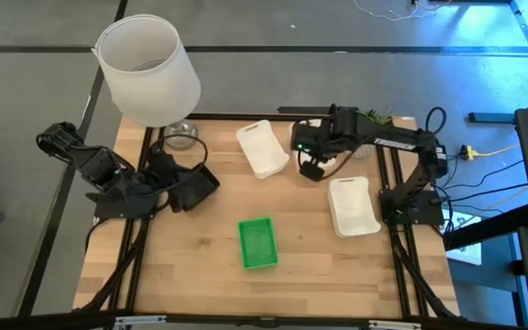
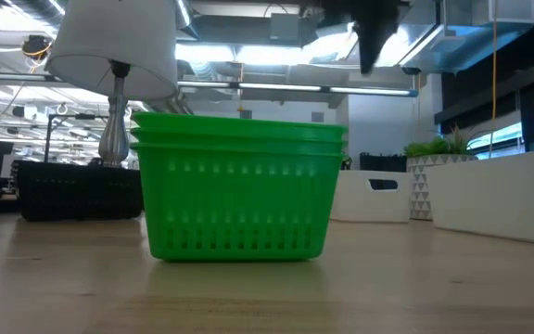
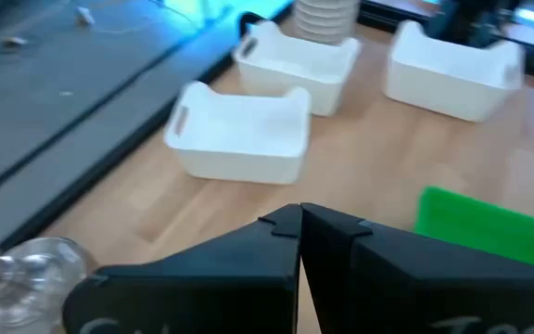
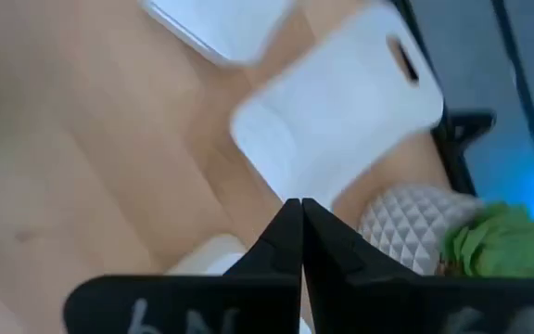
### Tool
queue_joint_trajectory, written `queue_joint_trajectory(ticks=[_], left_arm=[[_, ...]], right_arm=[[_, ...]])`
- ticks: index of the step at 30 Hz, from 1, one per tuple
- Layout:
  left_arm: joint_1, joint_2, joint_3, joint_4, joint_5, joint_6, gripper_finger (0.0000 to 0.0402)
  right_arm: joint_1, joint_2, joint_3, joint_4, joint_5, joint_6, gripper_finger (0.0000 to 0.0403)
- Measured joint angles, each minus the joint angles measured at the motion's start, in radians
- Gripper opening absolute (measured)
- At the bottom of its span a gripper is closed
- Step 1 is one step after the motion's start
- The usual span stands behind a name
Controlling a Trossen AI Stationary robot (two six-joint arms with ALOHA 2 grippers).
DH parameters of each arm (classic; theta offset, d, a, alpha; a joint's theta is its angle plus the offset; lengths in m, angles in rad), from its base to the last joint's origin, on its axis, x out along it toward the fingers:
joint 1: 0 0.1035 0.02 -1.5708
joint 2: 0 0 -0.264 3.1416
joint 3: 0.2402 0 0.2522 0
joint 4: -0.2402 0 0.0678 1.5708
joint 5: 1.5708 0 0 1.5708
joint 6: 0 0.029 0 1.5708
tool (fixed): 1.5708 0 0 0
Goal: Stack baskets by color
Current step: Stack the middle white bin on the white bin
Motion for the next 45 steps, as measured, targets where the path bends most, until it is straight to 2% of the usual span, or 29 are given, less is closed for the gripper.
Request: queue_joint_trajectory(ticks=[3,6,10,13,16,25,28,31,36,41,45], left_arm=[[0.030,0.014,0.000,-0.001,-0.010,0.001,0.0000],[0.057,0.023,0.000,0.000,0.001,0.000,0.0000],[0.094,0.026,0.000,0.012,0.021,-0.001,0.0000],[0.119,0.026,0.000,0.021,0.026,-0.002,0.0000],[0.142,0.026,0.000,0.020,0.039,-0.002,0.0000],[0.186,0.025,0.000,0.020,0.084,-0.002,0.0000],[0.194,0.025,0.000,0.021,0.097,-0.003,0.0000],[0.195,0.025,0.000,0.021,0.097,-0.002,0.0000],[0.194,0.025,0.000,0.021,0.097,-0.002,0.0000],[0.194,0.025,0.000,0.020,0.097,-0.002,0.0000],[0.194,0.025,0.000,0.020,0.097,-0.002,0.0000]], right_arm=[[-0.056,-0.040,-0.130,0.081,-0.045,-0.074,0.0000],[-0.103,-0.052,-0.240,0.191,-0.156,-0.183,0.0000],[-0.148,-0.047,-0.321,0.280,-0.253,-0.339,0.0008],[-0.170,-0.034,-0.345,0.286,-0.290,-0.464,0.0021],[-0.187,-0.037,-0.348,0.307,-0.294,-0.505,0.0041],[-0.208,-0.036,-0.348,0.341,-0.307,-0.661,0.0136],[-0.210,-0.036,-0.348,0.342,-0.384,-0.743,0.0160],[-0.211,-0.036,-0.356,0.369,-0.456,-0.811,0.0166],[-0.221,-0.034,-0.421,0.444,-0.463,-0.810,0.0167],[-0.241,-0.031,-0.506,0.520,-0.375,-0.766,0.0167],[-0.262,-0.030,-0.555,0.564,-0.371,-0.731,0.0167]])
